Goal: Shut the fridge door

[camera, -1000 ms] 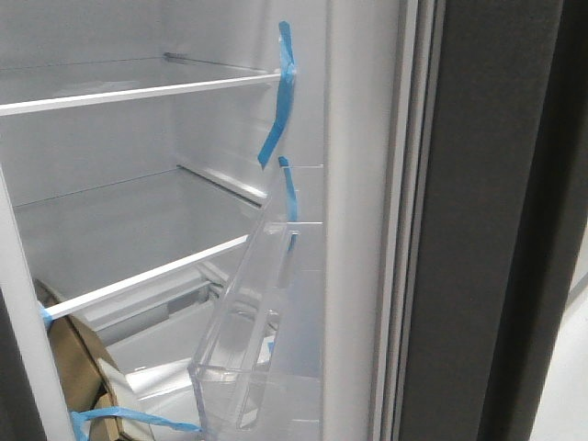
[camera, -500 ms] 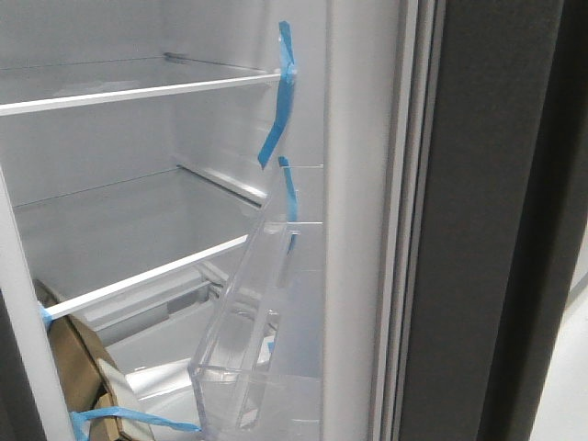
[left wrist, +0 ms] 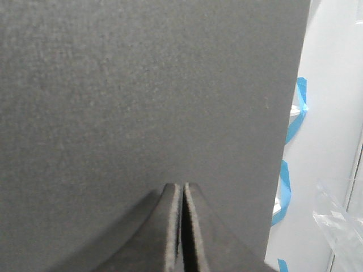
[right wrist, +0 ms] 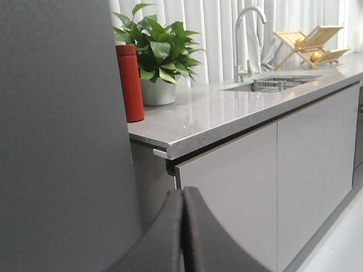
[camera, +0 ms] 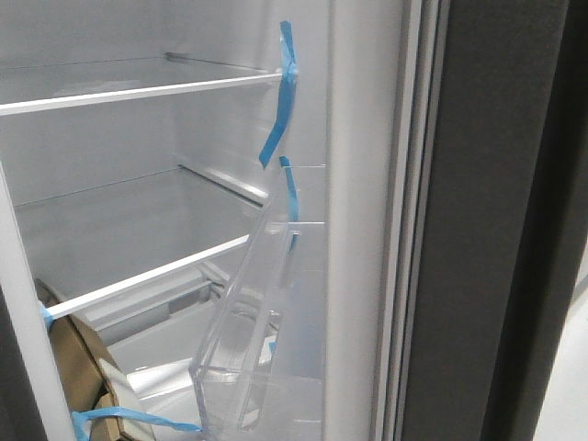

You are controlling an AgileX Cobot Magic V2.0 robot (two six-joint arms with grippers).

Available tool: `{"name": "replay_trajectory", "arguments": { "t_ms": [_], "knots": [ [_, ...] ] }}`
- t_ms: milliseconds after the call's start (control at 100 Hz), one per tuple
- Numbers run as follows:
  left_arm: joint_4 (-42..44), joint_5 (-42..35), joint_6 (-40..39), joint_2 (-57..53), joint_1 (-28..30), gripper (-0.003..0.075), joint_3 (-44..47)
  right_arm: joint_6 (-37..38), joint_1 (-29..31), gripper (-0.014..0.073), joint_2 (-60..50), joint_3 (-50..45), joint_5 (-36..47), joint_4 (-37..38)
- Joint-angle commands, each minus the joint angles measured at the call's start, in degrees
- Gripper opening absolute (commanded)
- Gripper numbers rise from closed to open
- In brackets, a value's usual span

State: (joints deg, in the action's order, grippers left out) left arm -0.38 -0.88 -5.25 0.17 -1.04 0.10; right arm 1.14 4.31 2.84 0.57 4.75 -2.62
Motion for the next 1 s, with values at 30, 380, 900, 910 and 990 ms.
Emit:
{"name": "replay_trajectory", "arguments": {
  "t_ms": [30,380,900,910,990],
  "knots": [
    [-0.09,-4.40,-0.20,1.09,-0.27,-0.0021,1.60,0.07,0.10,-0.0076,6.75,6.96,6.36,-0.10],
    [-0.09,-4.40,-0.20,1.09,-0.27,-0.0021,1.60,0.07,-3.35,-0.0076,29.29,31.15,5.86,-0.10],
    [-0.09,-4.40,-0.20,1.09,-0.27,-0.0021,1.60,0.07,-11.47,-0.0076,42.80,51.61,-3.26,-0.10],
    [-0.09,-4.40,-0.20,1.09,-0.27,-0.0020,1.60,0.07,-11.61,-0.0076,42.80,51.61,-3.26,-0.10],
    [-0.09,-4.40,-0.20,1.09,-0.27,-0.0021,1.60,0.07,-13.18,-0.0076,42.80,51.61,-3.26,-0.10]
  ]
}}
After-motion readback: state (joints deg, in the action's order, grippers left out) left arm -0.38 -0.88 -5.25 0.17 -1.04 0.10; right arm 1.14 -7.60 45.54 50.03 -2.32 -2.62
